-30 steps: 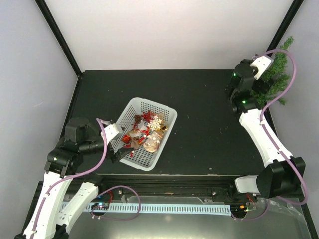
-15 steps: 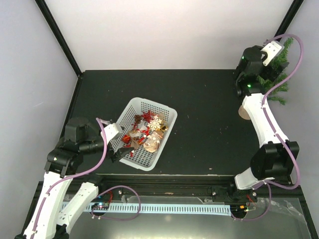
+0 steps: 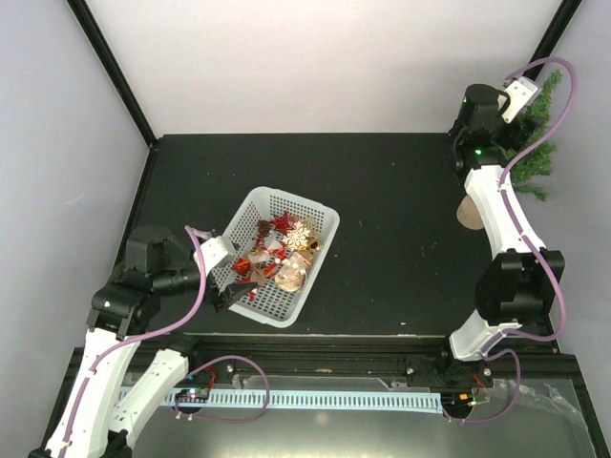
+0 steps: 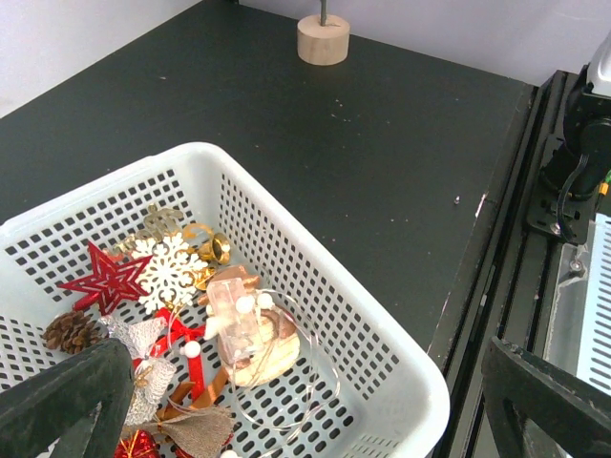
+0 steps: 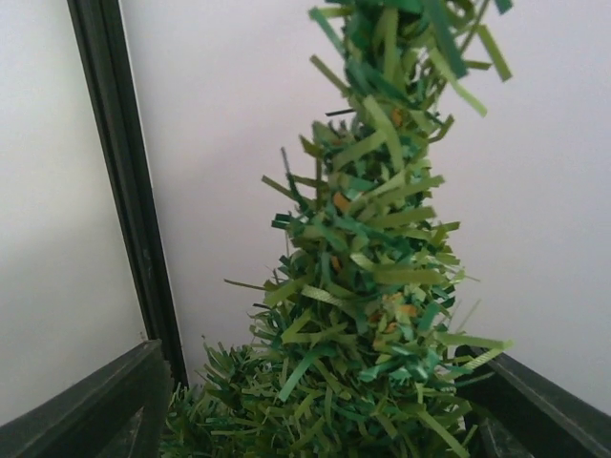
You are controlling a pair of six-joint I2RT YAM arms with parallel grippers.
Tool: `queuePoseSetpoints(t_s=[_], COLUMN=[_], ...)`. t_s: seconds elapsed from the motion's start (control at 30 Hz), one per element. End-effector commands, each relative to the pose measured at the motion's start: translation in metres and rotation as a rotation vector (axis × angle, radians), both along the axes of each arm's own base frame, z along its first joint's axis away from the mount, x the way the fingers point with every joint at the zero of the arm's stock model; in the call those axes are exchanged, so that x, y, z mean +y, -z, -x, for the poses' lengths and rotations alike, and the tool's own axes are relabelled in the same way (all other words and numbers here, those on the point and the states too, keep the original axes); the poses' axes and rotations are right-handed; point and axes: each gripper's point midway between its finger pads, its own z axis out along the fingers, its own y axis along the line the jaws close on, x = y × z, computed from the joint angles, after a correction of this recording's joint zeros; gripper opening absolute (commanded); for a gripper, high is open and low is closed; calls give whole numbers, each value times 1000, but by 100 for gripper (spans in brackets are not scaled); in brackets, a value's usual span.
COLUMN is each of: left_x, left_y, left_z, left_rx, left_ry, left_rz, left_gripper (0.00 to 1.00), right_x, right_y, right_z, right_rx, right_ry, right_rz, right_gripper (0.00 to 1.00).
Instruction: Decorate the small christmas tree
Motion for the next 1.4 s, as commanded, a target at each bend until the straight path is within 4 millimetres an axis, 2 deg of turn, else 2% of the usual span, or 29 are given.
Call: queuePoseSetpoints(t_s=[0.0,0.17,0.37,0.47,0.77,0.97,1.03,1.27,1.37], left_x=[-1,-1,1,2,2,3,3,4,5], left_y=[-8,-8,-10,-11,-11,-13,-13,-14,-15], left_z=[1,2,3,3,2,4,4,3,2], left_rx=[-26,-28,-39,-46,-42,-49,-49,-51,-60], left_ry=[7,8,1,-9,-13,-18,-18,-28,-41], left_rz=[18,17,19,18,15,17,17,26,29], left_gripper=[99,99,99,99,99,99,99,99,99], right_x=[-9,-16,-19,-19,-15,-7,5,73,101], right_y=[-9,-4,5,5,1,-5,-11,-53,-70], right_z=[3,8,3,2,8,13,13,25,37], right_rx=[-53,-54,-46,-48,-68,-90,-98,-128,-135], right_ry=[22,30,16,5,-33,-101,-155,-335,-418], right_rz=[-27,-41,-56,-66,-77,-109,-119,-78,-67], right_gripper=[79,66,33,23,8,7,7,7,6])
